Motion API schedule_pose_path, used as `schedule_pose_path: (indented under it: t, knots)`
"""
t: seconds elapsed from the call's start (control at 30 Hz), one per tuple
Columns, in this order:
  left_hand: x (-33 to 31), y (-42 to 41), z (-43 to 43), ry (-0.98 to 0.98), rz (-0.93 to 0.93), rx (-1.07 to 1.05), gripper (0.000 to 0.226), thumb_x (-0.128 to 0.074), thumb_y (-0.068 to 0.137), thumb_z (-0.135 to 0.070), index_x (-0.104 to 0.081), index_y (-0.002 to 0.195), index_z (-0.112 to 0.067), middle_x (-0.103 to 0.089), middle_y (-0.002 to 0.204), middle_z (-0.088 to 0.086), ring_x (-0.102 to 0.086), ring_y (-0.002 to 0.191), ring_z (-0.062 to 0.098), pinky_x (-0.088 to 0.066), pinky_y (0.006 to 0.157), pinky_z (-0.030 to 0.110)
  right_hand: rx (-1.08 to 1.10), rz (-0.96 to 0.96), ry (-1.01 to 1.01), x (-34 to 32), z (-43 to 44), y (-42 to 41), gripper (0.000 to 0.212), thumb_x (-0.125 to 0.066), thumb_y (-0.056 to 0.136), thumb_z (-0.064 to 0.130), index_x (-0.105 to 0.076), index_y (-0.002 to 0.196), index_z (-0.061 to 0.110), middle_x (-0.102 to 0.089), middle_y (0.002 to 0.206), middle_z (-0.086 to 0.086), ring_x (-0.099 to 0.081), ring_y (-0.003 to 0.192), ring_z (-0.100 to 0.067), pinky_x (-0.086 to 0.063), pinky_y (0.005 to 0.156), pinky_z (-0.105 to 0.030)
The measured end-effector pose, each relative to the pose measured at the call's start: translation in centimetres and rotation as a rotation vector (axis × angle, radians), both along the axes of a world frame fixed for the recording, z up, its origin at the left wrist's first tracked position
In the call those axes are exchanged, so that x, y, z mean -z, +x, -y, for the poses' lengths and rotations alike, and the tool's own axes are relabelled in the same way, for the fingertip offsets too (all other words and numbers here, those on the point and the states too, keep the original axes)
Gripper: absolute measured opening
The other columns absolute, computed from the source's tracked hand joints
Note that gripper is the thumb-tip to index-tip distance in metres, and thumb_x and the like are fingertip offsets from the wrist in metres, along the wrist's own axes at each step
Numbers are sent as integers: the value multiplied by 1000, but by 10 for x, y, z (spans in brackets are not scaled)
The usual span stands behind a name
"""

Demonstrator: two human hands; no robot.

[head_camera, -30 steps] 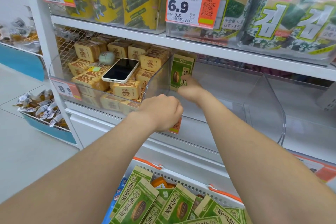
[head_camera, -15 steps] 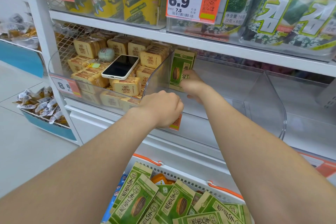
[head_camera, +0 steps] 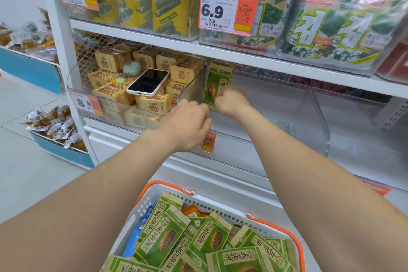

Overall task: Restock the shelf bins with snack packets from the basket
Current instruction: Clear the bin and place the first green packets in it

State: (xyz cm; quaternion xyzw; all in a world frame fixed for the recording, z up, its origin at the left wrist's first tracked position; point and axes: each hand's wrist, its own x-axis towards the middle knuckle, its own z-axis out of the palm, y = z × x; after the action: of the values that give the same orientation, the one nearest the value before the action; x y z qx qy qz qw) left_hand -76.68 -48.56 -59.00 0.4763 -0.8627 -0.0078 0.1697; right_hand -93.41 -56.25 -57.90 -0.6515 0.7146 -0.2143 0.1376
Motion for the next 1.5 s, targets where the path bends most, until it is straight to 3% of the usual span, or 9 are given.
schedule_pose_path:
  t: [0.2, 0.33, 0.5, 0.67, 0.8, 1.0, 1.27, 1.37, 1.5]
  knots:
    - [-15, 22, -28, 71, -71, -120, 17, -54, 96, -36, -59, 89, -22, -64, 82, 0, -61, 79, 24, -52, 67, 39, -133, -366, -416, -22, -65, 32, 19, -49, 87, 14, -68, 87, 11, -60, 84, -12, -54, 75, -37, -42, 65, -36]
    - [-6, 41, -45, 454, 348, -136, 40, -52, 101, -44, -73, 105, -11, -72, 105, 12, -67, 100, 33, -56, 87, 42, -324, -522, -507, -17, -102, 43, 10, -49, 88, 15, -54, 79, 16, -62, 79, -9, -57, 72, -36, -35, 59, -35]
    - [8, 43, -72, 868, 645, -138, 35, -55, 101, -48, -65, 121, -21, -73, 108, -3, -77, 93, 16, -60, 94, 43, -663, -673, -124, 32, -134, 54, 12, -52, 89, 15, -63, 87, 19, -52, 78, -4, -54, 74, -34, -40, 59, -34]
    - [13, 43, -75, 854, 669, -134, 39, -54, 104, -46, -62, 128, -17, -70, 119, 2, -76, 97, 19, -60, 85, 39, -801, -832, 370, 107, -158, 68, 20, -53, 99, 18, -61, 116, 12, -56, 93, -4, -57, 73, -23, -46, 56, -33]
    - [11, 40, -74, 803, 680, -132, 42, -51, 106, -44, -60, 136, -16, -69, 117, 3, -75, 97, 20, -52, 69, 32, -959, -888, 290, 164, -169, 87, 20, -57, 99, 16, -56, 119, 13, -60, 105, -5, -65, 92, -28, -53, 71, -40]
    - [13, 35, -66, 720, 695, -75, 33, -47, 106, -33, -64, 129, -17, -61, 85, -5, -73, 99, 23, -55, 100, 45, -1152, -954, 146, 221, -181, 114, 54, -44, 108, 26, -29, 158, 11, -39, 159, -14, -43, 138, -33, -42, 106, -48]
    - [8, 36, -57, 710, 613, -104, 47, -36, 105, -15, -55, 146, -27, -57, 135, -3, -71, 110, 22, -51, 101, 39, -1214, -1099, 29, 196, -156, 120, 63, -65, 72, 68, -68, 108, 16, -59, 104, -6, -52, 74, -24, -54, 73, -38]
    - [2, 39, -58, 703, 602, -146, 54, -34, 102, -5, -52, 150, -22, -57, 117, -3, -73, 103, 23, -51, 84, 34, -1092, -991, 61, 167, -148, 111, 56, -56, 71, 72, -69, 78, 18, -58, 81, -1, -56, 60, -23, -49, 55, -29]
    - [-4, 44, -58, 658, 593, -276, 41, -40, 104, -10, -57, 141, -7, -59, 106, 10, -57, 82, 25, -46, 77, 35, -802, -705, 44, 137, -150, 97, 66, -52, 76, 72, -53, 100, 11, -58, 77, -2, -57, 63, -27, -48, 55, -33]
